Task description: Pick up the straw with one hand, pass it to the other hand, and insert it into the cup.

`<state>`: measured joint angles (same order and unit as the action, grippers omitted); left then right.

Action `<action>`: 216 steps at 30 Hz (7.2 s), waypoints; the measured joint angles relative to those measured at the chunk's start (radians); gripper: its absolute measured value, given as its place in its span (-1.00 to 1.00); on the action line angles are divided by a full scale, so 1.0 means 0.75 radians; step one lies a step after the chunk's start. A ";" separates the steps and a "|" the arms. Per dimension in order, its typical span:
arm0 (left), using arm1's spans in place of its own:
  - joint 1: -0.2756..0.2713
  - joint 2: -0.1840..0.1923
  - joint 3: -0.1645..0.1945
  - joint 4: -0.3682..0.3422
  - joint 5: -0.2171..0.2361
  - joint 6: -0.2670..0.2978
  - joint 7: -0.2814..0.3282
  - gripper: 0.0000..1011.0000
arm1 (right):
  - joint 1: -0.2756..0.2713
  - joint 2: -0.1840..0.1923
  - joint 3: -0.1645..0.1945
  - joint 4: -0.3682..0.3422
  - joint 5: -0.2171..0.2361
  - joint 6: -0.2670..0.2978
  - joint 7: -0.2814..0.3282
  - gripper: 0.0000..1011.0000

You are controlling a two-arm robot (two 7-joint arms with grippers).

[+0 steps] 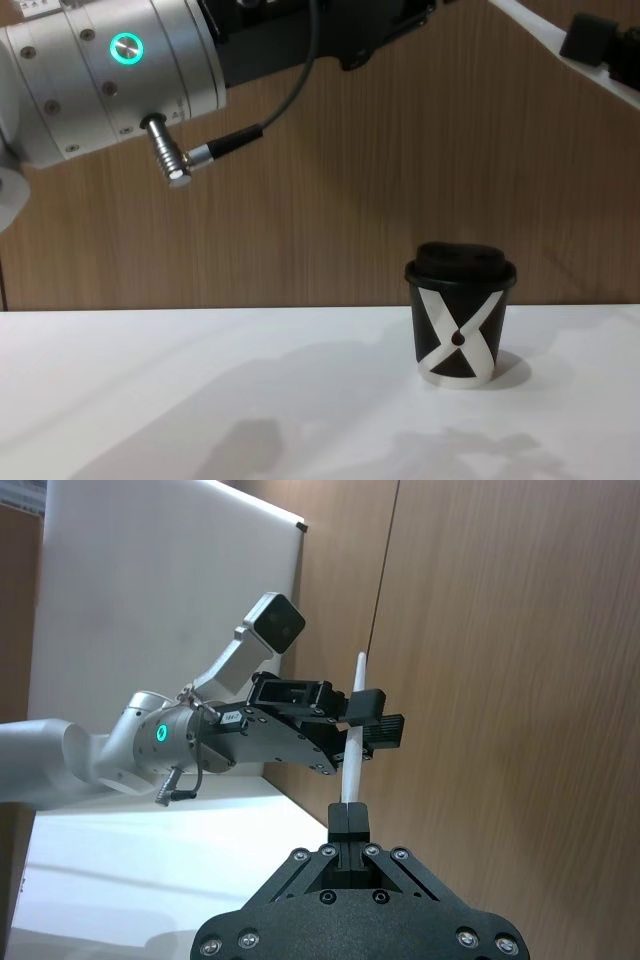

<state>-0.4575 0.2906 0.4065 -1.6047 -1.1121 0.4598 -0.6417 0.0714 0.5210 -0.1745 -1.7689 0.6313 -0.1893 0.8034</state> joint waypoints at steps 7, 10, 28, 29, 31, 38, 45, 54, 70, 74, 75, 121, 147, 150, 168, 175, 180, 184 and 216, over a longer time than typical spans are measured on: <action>-0.001 -0.001 0.001 0.001 0.000 0.000 0.002 -0.81 | 0.000 0.000 0.000 0.000 0.000 0.000 0.000 -1.00; -0.002 0.000 0.002 0.002 0.000 0.000 0.003 -0.85 | 0.000 0.000 0.000 0.000 0.000 0.000 0.000 -1.00; -0.003 0.000 0.001 0.003 0.001 0.000 0.006 -0.99 | 0.000 0.000 0.000 0.000 0.000 0.000 0.000 -0.97; -0.003 0.000 0.001 0.003 0.000 0.000 0.006 -0.99 | 0.000 0.000 0.000 0.000 0.000 0.000 0.000 -0.96; -0.003 0.000 0.001 0.003 0.000 0.000 0.006 -0.98 | 0.000 0.000 0.000 0.000 0.000 0.000 0.000 -0.84; -0.003 0.000 0.001 0.003 0.000 0.000 0.006 -0.99 | 0.000 0.000 0.000 0.000 0.000 0.000 0.000 -0.45; -0.003 0.000 0.002 0.002 0.000 -0.003 0.007 -0.98 | 0.000 0.000 0.000 0.000 0.000 0.000 0.000 -0.02; -0.001 0.009 0.012 -0.019 0.068 -0.073 0.045 -0.99 | 0.000 0.000 0.000 0.000 0.000 0.000 0.000 0.49; -0.008 0.034 0.063 -0.066 0.333 -0.297 0.199 -0.98 | 0.000 0.000 0.000 0.000 0.000 0.000 0.000 0.98; -0.013 0.037 0.079 -0.075 0.416 -0.354 0.249 -0.98 | 0.000 0.000 0.000 0.000 0.000 0.000 0.000 0.98; -0.015 0.038 0.086 -0.078 0.455 -0.378 0.268 -0.98 | 0.000 0.000 0.000 0.000 0.000 0.000 0.000 0.98; -0.102 -0.011 0.233 0.008 0.935 -0.525 0.427 -0.99 | 0.000 0.000 0.000 0.000 0.000 0.000 0.000 0.98; -0.144 -0.067 0.266 0.100 1.030 -0.535 0.416 -0.99 | 0.000 0.000 0.000 0.000 0.000 0.000 0.000 0.98; -0.146 -0.070 0.267 0.107 1.040 -0.538 0.416 -0.99 | 0.000 0.000 0.000 0.000 0.000 0.000 0.000 0.98; -0.159 -0.093 0.267 0.150 1.079 -0.542 0.403 -0.99 | 0.000 0.000 0.000 0.000 0.000 0.000 0.000 0.98; -0.163 -0.103 0.270 0.166 1.098 -0.543 0.399 -0.99 | 0.000 0.000 0.000 0.000 0.000 0.000 0.000 0.98; -0.165 -0.110 0.271 0.175 1.111 -0.543 0.398 -0.99 | 0.000 0.000 0.000 0.000 0.000 0.000 0.000 0.98; -0.166 -0.114 0.271 0.180 1.118 -0.542 0.395 -0.99 | 0.000 0.000 0.000 0.000 0.000 0.000 0.000 0.98; -0.199 -0.177 0.246 0.283 1.120 -0.480 0.351 -0.98 | 0.000 0.000 0.000 0.000 0.000 0.000 0.000 0.98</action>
<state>-0.6064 0.1577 0.5912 -1.3922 -0.2724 0.1001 -0.3781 0.0713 0.5210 -0.1745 -1.7689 0.6314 -0.1894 0.8034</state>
